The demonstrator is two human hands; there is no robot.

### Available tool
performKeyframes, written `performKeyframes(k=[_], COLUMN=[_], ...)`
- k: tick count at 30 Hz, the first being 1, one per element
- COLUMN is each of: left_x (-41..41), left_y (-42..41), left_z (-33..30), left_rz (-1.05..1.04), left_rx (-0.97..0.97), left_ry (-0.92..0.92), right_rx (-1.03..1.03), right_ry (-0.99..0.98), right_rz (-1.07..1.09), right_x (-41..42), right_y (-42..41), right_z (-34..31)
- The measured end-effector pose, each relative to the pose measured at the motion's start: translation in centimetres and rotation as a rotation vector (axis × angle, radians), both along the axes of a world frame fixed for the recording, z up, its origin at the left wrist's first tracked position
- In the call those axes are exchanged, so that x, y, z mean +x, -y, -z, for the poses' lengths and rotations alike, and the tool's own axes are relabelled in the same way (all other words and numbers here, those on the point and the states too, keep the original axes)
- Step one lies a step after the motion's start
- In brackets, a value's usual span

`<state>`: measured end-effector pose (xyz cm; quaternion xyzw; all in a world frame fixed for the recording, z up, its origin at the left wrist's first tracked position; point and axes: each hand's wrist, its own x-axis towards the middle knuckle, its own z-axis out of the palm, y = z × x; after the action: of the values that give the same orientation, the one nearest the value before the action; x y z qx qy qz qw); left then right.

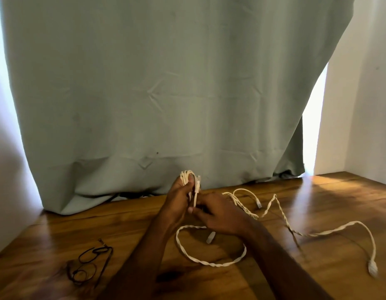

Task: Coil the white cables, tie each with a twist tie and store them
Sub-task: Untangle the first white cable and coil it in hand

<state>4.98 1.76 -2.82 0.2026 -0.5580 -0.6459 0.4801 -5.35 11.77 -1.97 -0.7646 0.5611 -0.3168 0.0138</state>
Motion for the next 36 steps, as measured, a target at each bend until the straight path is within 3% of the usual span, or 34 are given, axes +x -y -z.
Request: performKeyframes(k=[3, 6, 8, 14, 16, 18, 20, 25, 29, 33, 34, 36], left_x=[-0.5, -0.5, -0.5, -0.2, 0.1, 0.3, 0.5, 0.0, 0.0, 0.2, 0.3, 0.5], left_y=[-0.7, -1.9, -2.1, -1.6, -1.6, -1.4, -1.4, -1.6, -1.1, -1.0, -1.0, -1.2], left_z=[0.6, 1.0, 1.4, 1.8, 1.8, 1.9, 1.9, 2.5, 2.6, 2.7, 2.8, 2.7], left_rz=[0.008, 0.068, 0.088, 0.419, 0.572, 0.664, 0.632, 0.375, 0.535, 0.495, 0.472, 0.464], left_rx=[-0.151, -0.167, -0.145, 0.165, 0.202, 0.211, 0.209, 0.135, 0.275, 0.237, 0.218, 0.179], left_ry=[0.128, 0.114, 0.147, 0.076, -0.006, -0.051, -0.031, -0.045, -0.175, -0.091, -0.066, -0.033], right_rx=[-0.060, 0.002, 0.020, -0.333, -0.331, -0.224, -0.137, -0.221, -0.233, -0.005, 0.038, 0.038], right_ry=[0.151, 0.465, 0.562, 0.366, 0.310, 0.421, 0.569, 0.655, 0.828, 1.189, 1.194, 0.967], right_rz=[0.066, 0.051, 0.031, 0.390, 0.389, 0.250, 0.142, 0.196, 0.226, 0.172, 0.189, 0.306], right_x=[-0.3, -0.7, -0.7, -2.4, -2.7, -2.5, -1.9, -1.2, -1.0, -1.3, -1.5, -1.4], right_y=[-0.2, -1.0, -1.4, -0.1, 0.3, 0.4, 0.5, 1.4, 1.8, 1.1, 1.0, 0.7], right_z=[-0.3, -0.8, -1.1, 0.1, 0.8, 0.8, 0.8, 1.7, 2.1, 1.1, 1.2, 1.1])
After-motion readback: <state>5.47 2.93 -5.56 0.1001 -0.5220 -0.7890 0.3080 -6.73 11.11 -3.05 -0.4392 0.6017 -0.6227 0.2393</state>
